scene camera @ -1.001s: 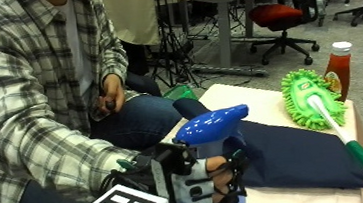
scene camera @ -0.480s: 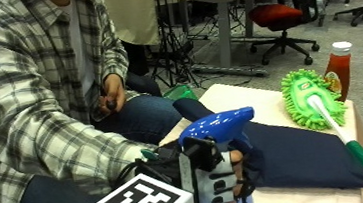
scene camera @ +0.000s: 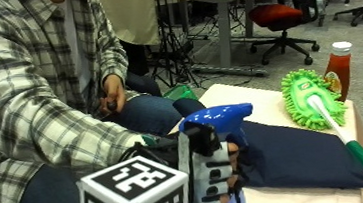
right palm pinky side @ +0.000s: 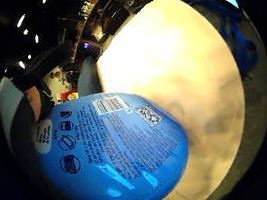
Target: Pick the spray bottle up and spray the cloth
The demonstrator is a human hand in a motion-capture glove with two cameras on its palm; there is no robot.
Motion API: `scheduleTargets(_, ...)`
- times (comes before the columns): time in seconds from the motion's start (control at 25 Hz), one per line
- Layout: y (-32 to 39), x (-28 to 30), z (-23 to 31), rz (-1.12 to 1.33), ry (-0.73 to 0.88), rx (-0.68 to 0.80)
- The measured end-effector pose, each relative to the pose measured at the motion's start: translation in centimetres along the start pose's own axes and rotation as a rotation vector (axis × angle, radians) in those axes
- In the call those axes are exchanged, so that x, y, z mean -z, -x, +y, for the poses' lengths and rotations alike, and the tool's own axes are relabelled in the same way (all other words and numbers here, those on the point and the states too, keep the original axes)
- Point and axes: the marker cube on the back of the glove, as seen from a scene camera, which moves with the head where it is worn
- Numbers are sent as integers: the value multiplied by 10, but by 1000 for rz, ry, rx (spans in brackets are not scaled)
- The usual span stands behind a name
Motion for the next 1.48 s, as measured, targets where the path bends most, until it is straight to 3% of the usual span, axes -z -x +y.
scheduleTargets(0.72, 118, -27, 33, 551, 255, 75)
scheduleTargets(1.48, 149, -77, 64, 1077, 359, 120)
